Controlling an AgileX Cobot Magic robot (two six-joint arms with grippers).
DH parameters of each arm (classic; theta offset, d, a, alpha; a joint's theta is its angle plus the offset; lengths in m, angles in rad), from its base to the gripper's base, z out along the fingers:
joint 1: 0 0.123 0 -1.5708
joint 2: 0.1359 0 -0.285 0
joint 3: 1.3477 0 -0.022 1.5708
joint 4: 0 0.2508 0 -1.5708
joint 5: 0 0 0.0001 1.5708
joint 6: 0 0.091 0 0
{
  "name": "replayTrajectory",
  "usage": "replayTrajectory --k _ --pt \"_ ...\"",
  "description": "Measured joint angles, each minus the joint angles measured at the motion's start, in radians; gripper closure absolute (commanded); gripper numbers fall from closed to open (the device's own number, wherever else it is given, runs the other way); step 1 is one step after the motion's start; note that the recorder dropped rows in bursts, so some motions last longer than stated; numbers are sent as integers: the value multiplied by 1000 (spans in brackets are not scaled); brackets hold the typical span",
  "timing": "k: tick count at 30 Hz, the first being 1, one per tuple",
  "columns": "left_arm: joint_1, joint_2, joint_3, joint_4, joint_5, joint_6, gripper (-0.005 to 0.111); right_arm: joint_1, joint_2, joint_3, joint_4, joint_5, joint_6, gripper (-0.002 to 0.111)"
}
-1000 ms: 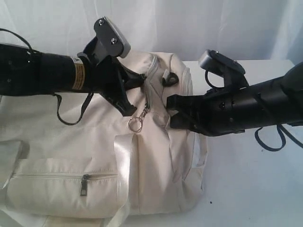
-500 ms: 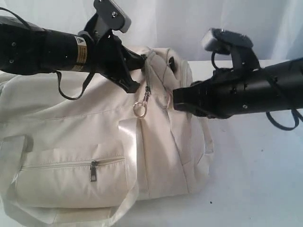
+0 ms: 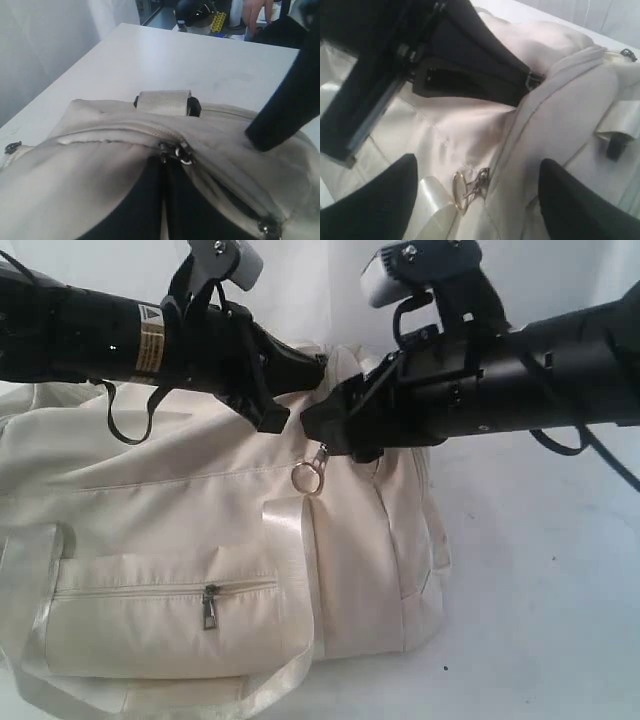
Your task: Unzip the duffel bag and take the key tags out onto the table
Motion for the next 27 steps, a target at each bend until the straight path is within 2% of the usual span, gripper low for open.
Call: replayTrajectory --k 7,13,21,27 --pt "18 0 -2 2 -69 -15 107 25 61 0 -49 -96 0 69" --pt "61 0 -2 9 -152 -29 107 27 101 -3 -92 -152 -3 76" --pt "93 2 -2 29 -244 -36 107 28 129 -9 -92 -169 -6 98" --pt "123 2 -2 30 -278 -38 107 32 129 -11 -92 -165 -6 102"
